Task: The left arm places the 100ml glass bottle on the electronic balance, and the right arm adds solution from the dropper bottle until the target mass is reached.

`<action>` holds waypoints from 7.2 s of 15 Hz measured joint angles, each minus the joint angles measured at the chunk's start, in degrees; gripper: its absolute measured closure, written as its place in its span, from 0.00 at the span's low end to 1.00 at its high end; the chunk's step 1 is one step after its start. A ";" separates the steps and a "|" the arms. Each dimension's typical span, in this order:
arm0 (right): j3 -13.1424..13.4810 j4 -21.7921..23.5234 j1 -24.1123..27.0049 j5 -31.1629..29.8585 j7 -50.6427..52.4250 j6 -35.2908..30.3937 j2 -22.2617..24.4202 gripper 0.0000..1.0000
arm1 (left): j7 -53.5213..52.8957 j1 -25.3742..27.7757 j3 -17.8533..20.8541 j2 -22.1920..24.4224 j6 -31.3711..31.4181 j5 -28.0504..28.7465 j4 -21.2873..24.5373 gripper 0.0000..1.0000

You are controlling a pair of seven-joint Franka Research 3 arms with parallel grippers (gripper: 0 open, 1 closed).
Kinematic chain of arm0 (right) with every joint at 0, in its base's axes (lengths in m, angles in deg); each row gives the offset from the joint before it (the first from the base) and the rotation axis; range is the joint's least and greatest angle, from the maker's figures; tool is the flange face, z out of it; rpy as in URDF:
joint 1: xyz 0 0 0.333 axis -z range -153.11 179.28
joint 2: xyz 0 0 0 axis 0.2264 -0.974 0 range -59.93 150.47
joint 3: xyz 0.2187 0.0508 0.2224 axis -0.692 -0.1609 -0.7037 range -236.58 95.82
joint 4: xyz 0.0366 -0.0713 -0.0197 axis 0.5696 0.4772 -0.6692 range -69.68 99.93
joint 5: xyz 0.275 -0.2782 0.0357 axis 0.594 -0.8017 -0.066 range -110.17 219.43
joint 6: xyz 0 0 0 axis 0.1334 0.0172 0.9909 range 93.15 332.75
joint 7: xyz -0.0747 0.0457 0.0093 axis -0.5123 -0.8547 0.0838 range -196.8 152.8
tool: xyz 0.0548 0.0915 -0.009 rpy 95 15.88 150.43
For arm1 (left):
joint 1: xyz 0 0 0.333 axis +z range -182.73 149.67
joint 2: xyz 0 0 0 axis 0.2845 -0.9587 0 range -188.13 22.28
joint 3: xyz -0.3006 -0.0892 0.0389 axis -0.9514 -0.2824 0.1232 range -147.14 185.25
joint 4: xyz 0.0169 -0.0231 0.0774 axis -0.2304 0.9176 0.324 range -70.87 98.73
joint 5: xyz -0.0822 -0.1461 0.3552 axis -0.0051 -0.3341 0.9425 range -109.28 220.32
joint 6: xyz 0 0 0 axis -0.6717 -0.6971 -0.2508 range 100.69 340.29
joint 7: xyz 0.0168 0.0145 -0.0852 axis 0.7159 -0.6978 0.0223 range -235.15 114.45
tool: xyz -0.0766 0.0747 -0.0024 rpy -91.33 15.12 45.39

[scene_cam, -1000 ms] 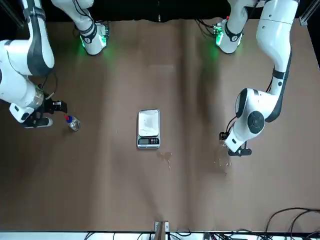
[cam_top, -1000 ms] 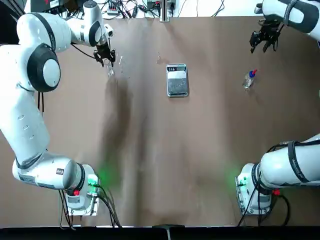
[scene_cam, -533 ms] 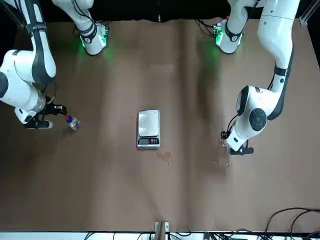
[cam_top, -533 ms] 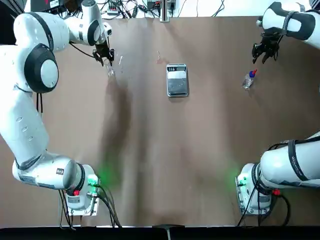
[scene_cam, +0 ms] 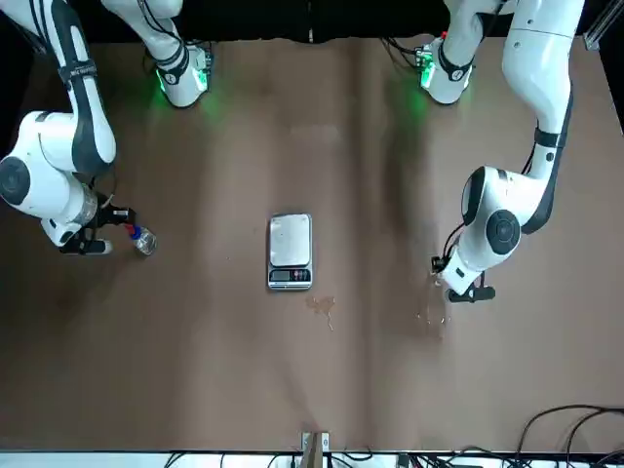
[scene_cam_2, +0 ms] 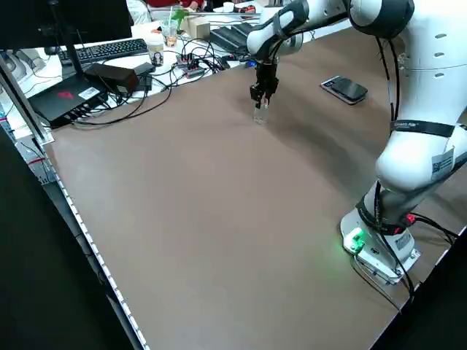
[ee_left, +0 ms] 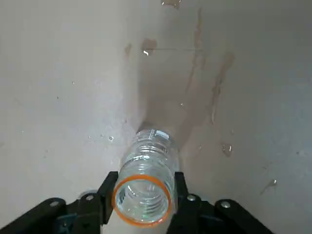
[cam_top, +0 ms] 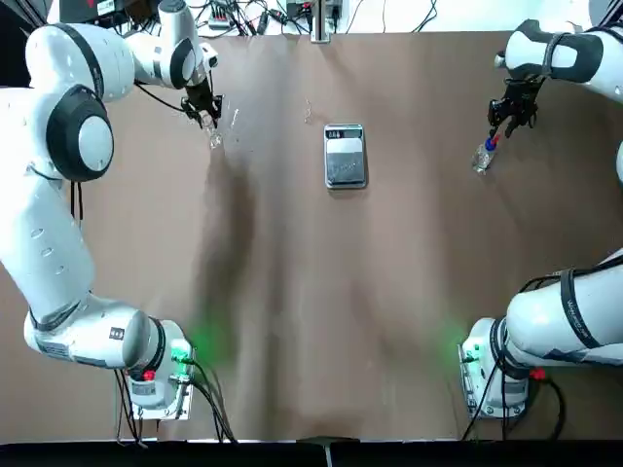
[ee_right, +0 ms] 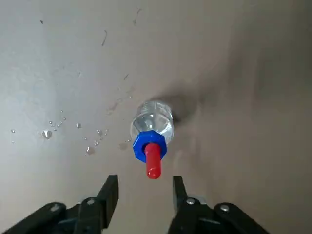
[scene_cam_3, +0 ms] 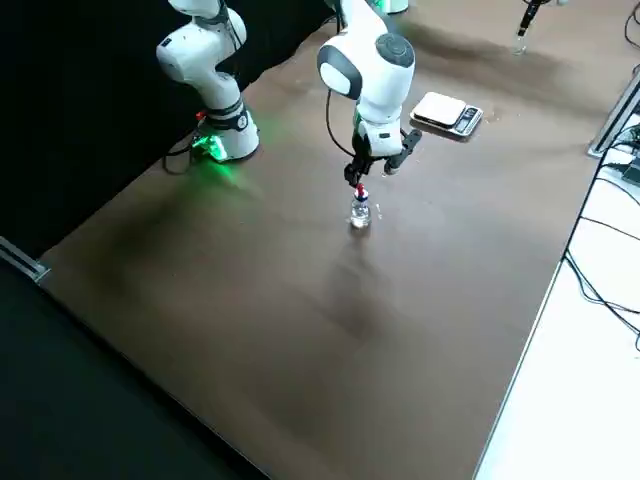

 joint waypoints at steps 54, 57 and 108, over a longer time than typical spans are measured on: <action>-0.57 -1.70 0.67 0.01 0.03 3.37 -3.39 0.94 | 37.66 -39.53 -0.76 -19.91 -4.98 1.04 -38.68 0.38; -0.62 -2.07 0.66 0.01 0.03 3.01 -3.39 0.92 | 37.65 -39.54 -0.76 -19.96 -4.91 1.04 -38.68 0.26; -1.50 -21.74 -5.05 6.13 -5.18 -20.84 -2.66 0.89 | -17.33 6.22 -1.95 16.26 -42.29 -0.42 -29.48 0.00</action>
